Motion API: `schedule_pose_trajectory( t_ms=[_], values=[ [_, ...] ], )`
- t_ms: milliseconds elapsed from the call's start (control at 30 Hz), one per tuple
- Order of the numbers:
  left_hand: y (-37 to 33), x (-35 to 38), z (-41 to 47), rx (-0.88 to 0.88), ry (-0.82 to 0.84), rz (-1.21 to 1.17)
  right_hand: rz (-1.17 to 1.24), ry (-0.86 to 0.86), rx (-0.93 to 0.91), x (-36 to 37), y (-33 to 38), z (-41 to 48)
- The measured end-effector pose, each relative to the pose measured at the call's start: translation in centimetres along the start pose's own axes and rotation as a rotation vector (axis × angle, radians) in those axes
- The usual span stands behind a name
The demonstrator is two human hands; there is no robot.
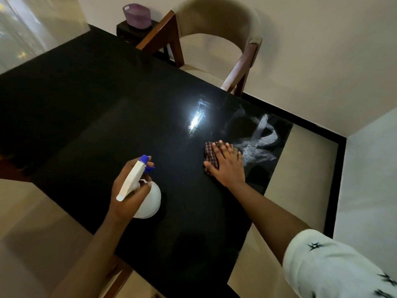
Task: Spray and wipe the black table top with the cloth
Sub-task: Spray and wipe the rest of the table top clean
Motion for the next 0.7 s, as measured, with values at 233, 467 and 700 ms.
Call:
schedule_pose_trajectory(
  t_ms=[233,467,700],
  values=[
    [0.3,0.2,0.8,-0.075,0.257,-0.018,-0.027,-0.027,-0.453,0.9,5.7,-4.4],
    [2.3,0.7,1.8,-0.293,0.408,0.003,-0.053,-0.053,-0.519,1.0,5.1,-3.7],
    [2.4,0.7,1.8,-0.224,0.327,0.028,0.004,-0.043,0.041,-0.8,-6.6,5.0]
  ],
)
Point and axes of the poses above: each hand's wrist, its own z-axis towards the middle knuckle, its own x-axis out of the palm, y = z × x, the point moved 9 cm from there along z, towards the middle knuckle, and after that the axes turned 10 degrees about -z, right-handed, at the moved point
